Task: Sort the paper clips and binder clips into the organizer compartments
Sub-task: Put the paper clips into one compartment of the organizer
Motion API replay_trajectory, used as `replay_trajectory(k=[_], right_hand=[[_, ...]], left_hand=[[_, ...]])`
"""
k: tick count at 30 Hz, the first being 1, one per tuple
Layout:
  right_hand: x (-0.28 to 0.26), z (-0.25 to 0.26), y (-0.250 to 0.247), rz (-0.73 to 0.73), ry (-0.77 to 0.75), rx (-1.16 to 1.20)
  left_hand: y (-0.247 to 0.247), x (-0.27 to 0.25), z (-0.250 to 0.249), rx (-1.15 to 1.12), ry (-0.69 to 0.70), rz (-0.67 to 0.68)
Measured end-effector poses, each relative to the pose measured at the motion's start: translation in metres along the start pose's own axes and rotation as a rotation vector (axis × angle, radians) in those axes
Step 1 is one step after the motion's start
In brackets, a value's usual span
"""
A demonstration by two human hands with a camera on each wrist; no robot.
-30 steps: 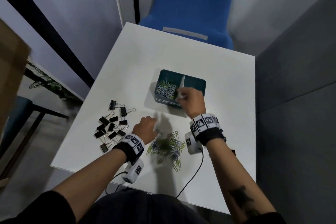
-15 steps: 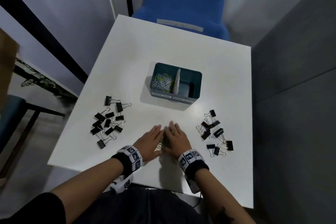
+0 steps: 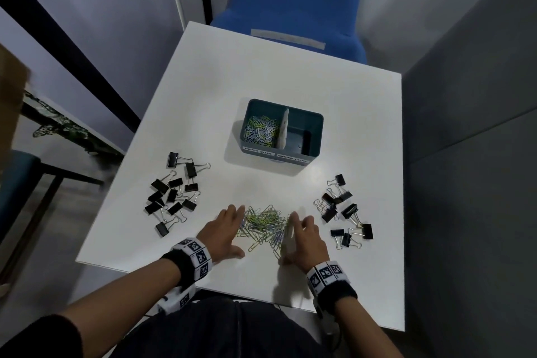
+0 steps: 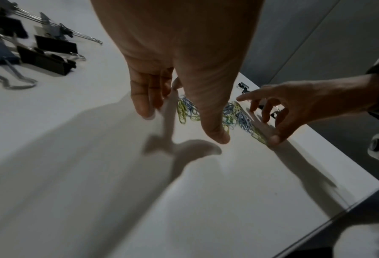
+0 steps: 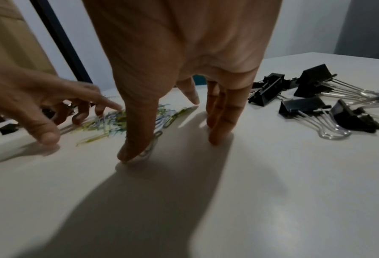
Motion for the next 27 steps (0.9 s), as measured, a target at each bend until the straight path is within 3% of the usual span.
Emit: replay_trajectory(k=[8, 12, 21, 27], right_hand=[[0.017, 0.038, 0.009, -0.049, -0.043, 0.032], [0.021, 0.049, 0.007, -0.077, -0.100, 0.016], [0.027, 0.036, -0.003, -0.148, -0.083, 0.172], [0.025, 0.023, -0.005, -0.214, -0.066, 0.277]], left_hand=[[-0.002, 0.020, -0.032, 0.024, 0.024, -0.001], [-0.006, 0.022, -0.031, -0.043, 0.037, -0.074], [-0.010, 0.032, -0.013, -0.174, 0.047, -0.163], [-0.017, 0.033, -0.008, -0.286, -0.039, -0.191]])
Point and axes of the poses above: each hand's wrist, its own x-axis towards the middle knuckle, its own y-axis out of the palm, z = x × y, the point moved 3 cm from there along x, towards the middle knuckle
